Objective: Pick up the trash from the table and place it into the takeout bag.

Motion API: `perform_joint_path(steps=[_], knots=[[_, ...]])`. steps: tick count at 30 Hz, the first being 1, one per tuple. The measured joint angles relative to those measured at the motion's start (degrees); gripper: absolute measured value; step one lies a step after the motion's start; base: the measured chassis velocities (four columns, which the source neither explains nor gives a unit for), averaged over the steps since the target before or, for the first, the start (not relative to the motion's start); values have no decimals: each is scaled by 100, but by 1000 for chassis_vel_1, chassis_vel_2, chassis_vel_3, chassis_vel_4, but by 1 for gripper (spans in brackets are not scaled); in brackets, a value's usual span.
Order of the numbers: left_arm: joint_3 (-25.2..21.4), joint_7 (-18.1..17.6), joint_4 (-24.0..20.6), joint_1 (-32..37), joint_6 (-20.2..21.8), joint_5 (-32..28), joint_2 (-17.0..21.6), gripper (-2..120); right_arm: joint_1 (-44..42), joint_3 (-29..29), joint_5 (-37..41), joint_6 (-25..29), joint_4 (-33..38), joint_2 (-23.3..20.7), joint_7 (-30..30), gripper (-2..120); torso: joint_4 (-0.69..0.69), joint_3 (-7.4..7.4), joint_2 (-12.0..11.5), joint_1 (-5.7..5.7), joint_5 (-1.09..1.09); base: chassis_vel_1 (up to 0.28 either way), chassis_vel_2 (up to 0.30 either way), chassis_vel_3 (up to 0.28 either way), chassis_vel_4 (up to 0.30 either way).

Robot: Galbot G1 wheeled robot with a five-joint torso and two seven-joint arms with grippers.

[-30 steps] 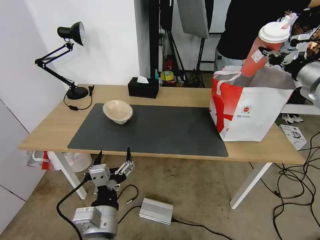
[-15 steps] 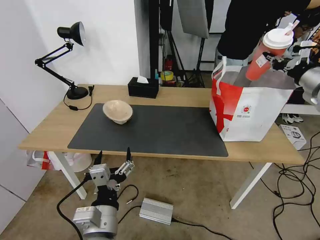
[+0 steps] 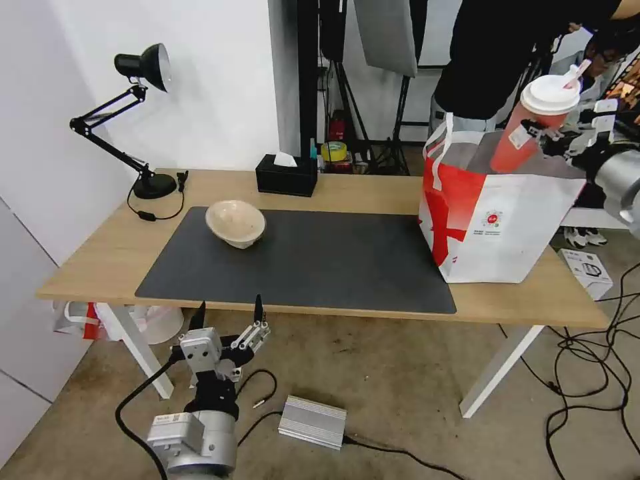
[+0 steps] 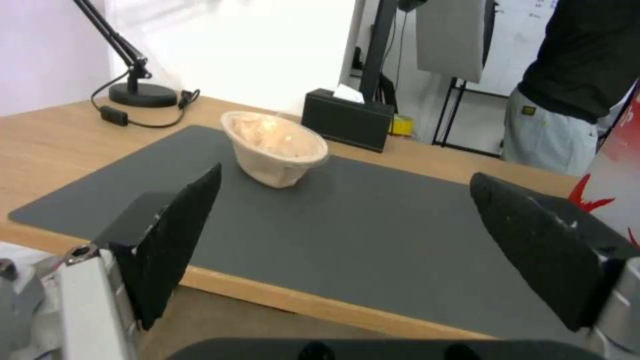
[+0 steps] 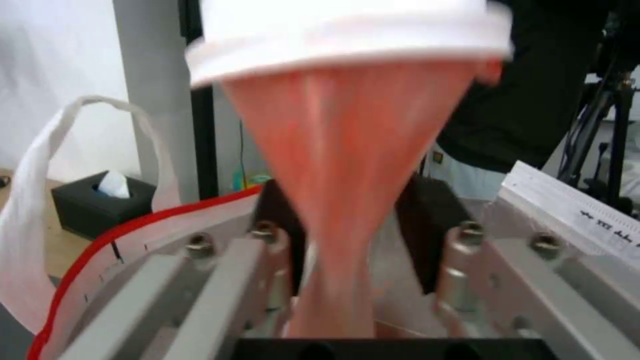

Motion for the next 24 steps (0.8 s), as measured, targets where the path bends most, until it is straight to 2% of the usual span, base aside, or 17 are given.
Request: perform_joint_path(steps=[1,3,5,7,8,10,11,13,14,16,19,24], knots=[[0,0,0,0,0,0,0,100,0,0,0,0,0,0,0,32,0,0,0,0,0,0,0,0,0],[10,3,7,-9,-2,2,-2,100,-6,0,-27,2,36,-18,-8,42,0,0,0,0,0,0,0,0,0],[14,6,11,-15,-4,1,-1,100,-6,0,-27,1,42,-24,-14,45,0,0,0,0,0,0,0,0,0],[20,26,50,-42,-62,7,6,100,-11,13,-2,-9,44,-30,-68,58,0,0,0,0,0,0,0,0,0],[20,26,50,-42,-62,7,6,100,-11,13,-2,-9,44,-30,-68,58,0,0,0,0,0,0,0,0,0],[36,27,71,-40,-82,14,2,100,-91,81,14,-15,76,-41,-109,68,0,0,0,0,0,0,0,0,0],[36,27,71,-40,-82,14,2,100,-91,81,14,-15,76,-41,-109,68,0,0,0,0,0,0,0,0,0],[71,31,100,-25,-109,34,-1,100,-189,140,-4,-4,99,-61,-145,79,0,0,0,0,0,0,0,0,0],[71,31,100,-25,-109,34,-1,100,-189,140,-4,-4,99,-61,-145,79,0,0,0,0,0,0,0,0,0],[78,38,117,-29,-124,55,26,100,-250,173,-23,26,104,-68,-152,89,0,0,0,0,0,0,0,0,0],[75,42,117,-38,-125,58,46,100,-297,200,-32,41,122,-89,-158,96,0,0,0,0,0,0,0,0,0],[141,44,120,0,-128,104,17,100,-348,205,-51,54,148,-155,-215,100,0,0,0,0,0,0,0,0,0]])
